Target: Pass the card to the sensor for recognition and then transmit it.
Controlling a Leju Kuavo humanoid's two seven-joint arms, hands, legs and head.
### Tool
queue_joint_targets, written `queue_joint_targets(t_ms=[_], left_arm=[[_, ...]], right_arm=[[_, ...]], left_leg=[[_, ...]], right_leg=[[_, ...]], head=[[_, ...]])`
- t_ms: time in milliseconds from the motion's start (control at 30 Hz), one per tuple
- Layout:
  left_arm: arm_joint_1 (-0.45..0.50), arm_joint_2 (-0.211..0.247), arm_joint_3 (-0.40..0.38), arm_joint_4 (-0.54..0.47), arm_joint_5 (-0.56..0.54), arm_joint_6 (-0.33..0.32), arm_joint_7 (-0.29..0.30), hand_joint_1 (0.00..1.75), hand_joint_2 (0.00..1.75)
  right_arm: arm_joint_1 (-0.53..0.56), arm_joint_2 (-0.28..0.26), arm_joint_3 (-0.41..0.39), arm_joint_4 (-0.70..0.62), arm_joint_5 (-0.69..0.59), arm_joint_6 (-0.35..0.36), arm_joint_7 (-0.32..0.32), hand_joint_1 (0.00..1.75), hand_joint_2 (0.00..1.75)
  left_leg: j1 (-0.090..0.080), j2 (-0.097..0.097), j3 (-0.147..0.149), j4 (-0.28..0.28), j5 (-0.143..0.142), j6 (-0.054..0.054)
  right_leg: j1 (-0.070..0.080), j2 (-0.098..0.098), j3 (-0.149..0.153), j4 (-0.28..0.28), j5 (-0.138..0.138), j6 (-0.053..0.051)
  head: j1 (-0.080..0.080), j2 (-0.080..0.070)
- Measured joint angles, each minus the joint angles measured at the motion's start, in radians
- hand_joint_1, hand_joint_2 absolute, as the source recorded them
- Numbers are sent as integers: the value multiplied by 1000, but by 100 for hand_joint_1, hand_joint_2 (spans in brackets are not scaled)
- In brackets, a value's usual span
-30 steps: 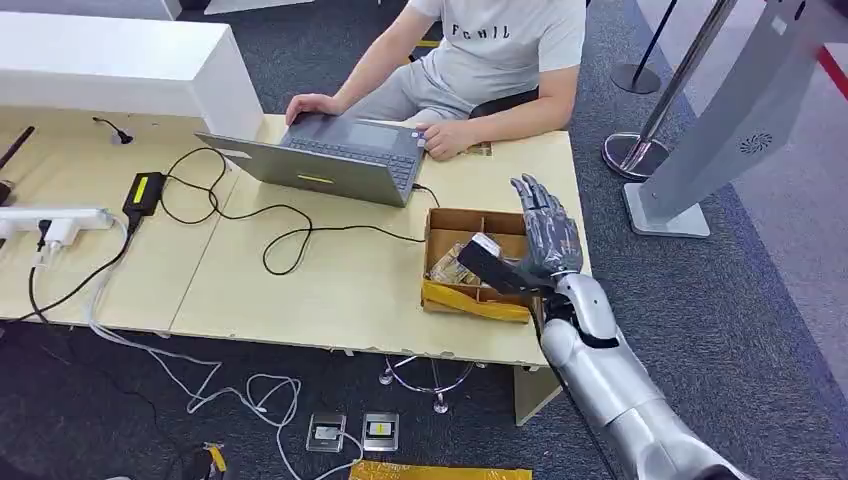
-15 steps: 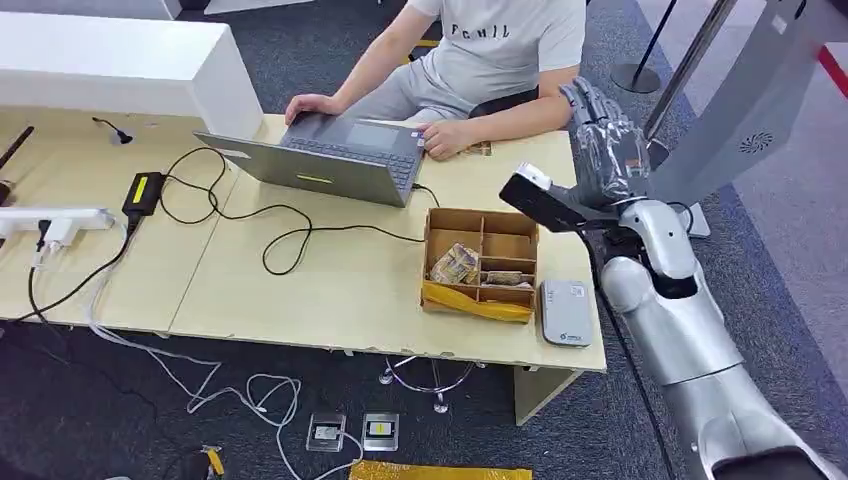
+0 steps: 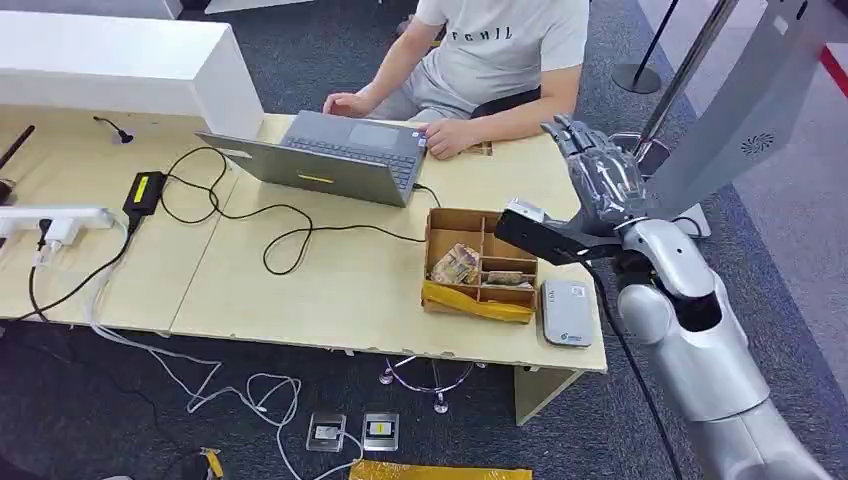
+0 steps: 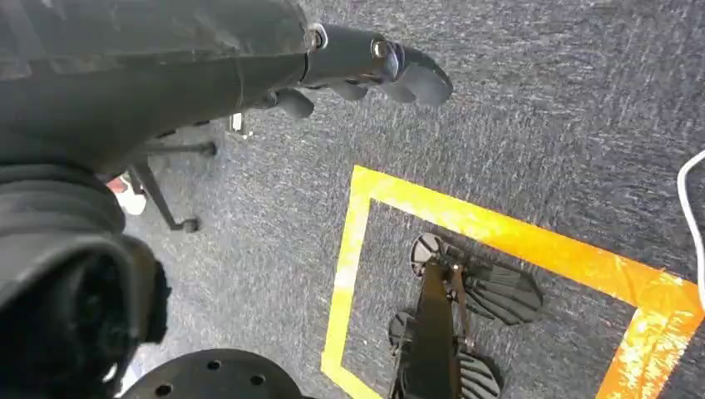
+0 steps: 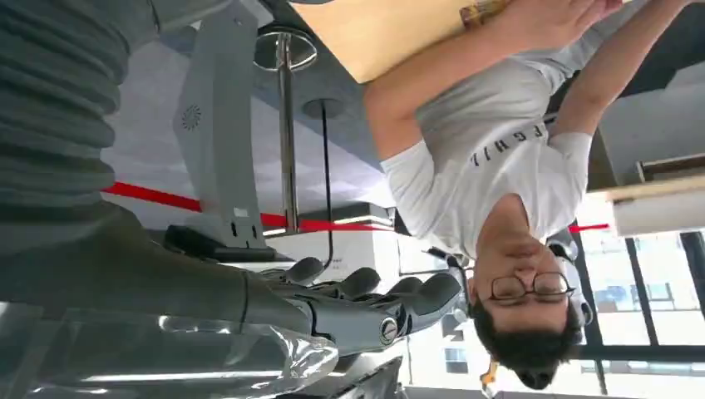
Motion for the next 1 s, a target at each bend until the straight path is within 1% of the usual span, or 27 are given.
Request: queue_joint_targets(t_ms=[167, 300, 467, 767, 967, 1000], left_arm=[[2, 2, 0, 0, 1, -3, 9, 0, 0], [2, 5, 0, 0, 1, -3, 20, 0, 0], [2, 5, 0, 0, 1, -3, 21, 0, 0], [2, 5, 0, 0, 1, -3, 21, 0, 0], [2, 5, 0, 0, 1, -3, 21, 0, 0], [2, 5, 0, 0, 0, -4, 21, 0, 0]], right_arm=[[8, -32, 17, -42, -21, 18, 8, 0, 175], [9, -47, 36, -53, -55, 23, 25, 0, 175], [9, -66, 65, -62, -62, 24, 28, 0, 175], [9, -79, 97, -66, -63, 24, 29, 0, 175], [9, -83, 100, -66, -63, 24, 29, 0, 175], [9, -83, 100, -66, -68, 25, 37, 0, 175]], left_leg=[[0, 0, 0, 0, 0, 0], [0, 0, 0, 0, 0, 0], [0, 0, 0, 0, 0, 0], [0, 0, 0, 0, 0, 0], [0, 0, 0, 0, 0, 0], [0, 0, 0, 0, 0, 0]], right_leg=[[0, 0, 0, 0, 0, 0], [0, 0, 0, 0, 0, 0], [0, 0, 0, 0, 0, 0], [0, 0, 0, 0, 0, 0], [0, 0, 0, 0, 0, 0], [0, 0, 0, 0, 0, 0]], head=[[0, 0], [0, 0], [0, 0], [0, 0], [0, 0], [0, 0]])
